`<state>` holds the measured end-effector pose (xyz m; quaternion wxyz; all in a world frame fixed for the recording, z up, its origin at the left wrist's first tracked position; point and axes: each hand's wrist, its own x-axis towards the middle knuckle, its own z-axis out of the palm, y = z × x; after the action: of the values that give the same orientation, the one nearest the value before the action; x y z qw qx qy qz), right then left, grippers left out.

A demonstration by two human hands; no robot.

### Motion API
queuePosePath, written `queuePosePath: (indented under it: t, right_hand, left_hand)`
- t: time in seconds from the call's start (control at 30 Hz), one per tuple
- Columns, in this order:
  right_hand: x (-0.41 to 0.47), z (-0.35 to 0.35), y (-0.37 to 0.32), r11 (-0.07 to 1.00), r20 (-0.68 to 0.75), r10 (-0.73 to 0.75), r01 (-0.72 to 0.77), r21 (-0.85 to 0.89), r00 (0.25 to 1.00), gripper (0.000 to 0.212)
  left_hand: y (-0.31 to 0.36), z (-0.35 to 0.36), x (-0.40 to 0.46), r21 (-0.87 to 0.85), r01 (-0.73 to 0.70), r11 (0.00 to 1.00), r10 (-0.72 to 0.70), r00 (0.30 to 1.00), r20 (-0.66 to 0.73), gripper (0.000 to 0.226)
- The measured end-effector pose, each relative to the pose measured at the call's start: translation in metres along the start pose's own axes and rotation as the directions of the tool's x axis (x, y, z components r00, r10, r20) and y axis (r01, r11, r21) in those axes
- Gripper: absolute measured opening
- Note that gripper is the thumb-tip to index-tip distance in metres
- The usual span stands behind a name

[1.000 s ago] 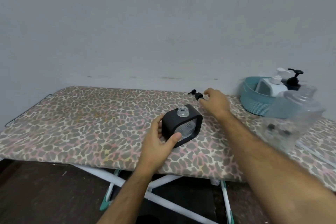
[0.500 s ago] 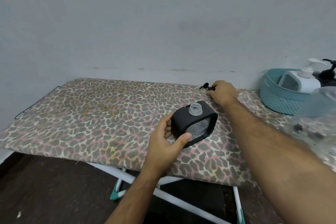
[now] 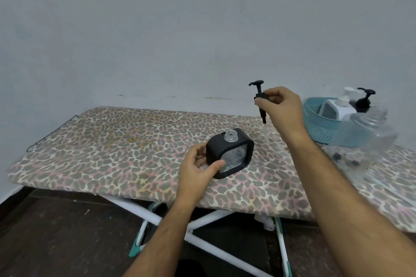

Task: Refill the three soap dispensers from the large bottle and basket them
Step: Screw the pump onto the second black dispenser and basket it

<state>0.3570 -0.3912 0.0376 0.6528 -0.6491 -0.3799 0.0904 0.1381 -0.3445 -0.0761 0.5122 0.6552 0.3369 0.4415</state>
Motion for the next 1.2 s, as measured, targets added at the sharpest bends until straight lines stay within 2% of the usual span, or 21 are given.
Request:
queuePosePath:
  t: [0.1,0.23,0.37,0.6,0.8,0.97,1.1,1.2]
  right_hand:
    - [-0.024,-0.010,-0.030,0.972,-0.016,-0.042,0.044,0.230,0.999,0.023]
    - [-0.046,-0.012,-0.051,0.921,-0.061,-0.088,0.105,0.376,0.994,0.022]
    - [-0.054,-0.004,-0.058,0.890,-0.062,-0.108,0.125,0.439,0.992,0.023]
    - [-0.061,0.021,-0.039,0.890,-0.014,-0.062,0.062,0.453,0.998,0.024]
    - [-0.070,0.033,-0.013,0.943,0.064,-0.030,0.007,0.332,0.998,0.027]
    - [-0.072,0.037,-0.001,0.989,0.156,-0.004,-0.020,0.150,0.988,0.042]
    - [-0.070,0.037,-0.003,0.998,0.189,-0.048,0.038,0.055,0.981,0.031]
    - [-0.071,0.036,0.002,0.999,0.244,-0.022,0.032,-0.034,0.969,0.027]
  left_hand:
    - [0.005,-0.001,-0.001,-0.055,0.020,0.998,-0.019,1.000,0.021,0.049]
    - [0.005,-0.002,-0.001,-0.034,0.018,0.999,-0.016,0.998,0.059,0.054]
    - [0.003,-0.002,0.000,-0.005,0.024,1.000,-0.024,0.998,0.065,0.055]
    - [-0.001,-0.001,0.002,0.003,0.015,1.000,-0.015,0.998,0.057,0.056]
    - [-0.004,-0.001,0.004,0.002,0.005,1.000,-0.005,0.998,0.057,0.057]
    - [-0.003,-0.001,0.003,-0.002,0.001,1.000,-0.001,0.999,0.051,0.058]
    - [-0.005,-0.001,0.004,-0.006,0.002,1.000,-0.002,0.999,0.051,0.057]
    - [-0.005,-0.001,0.004,-0.007,0.000,1.000,0.000,0.999,0.053,0.056]
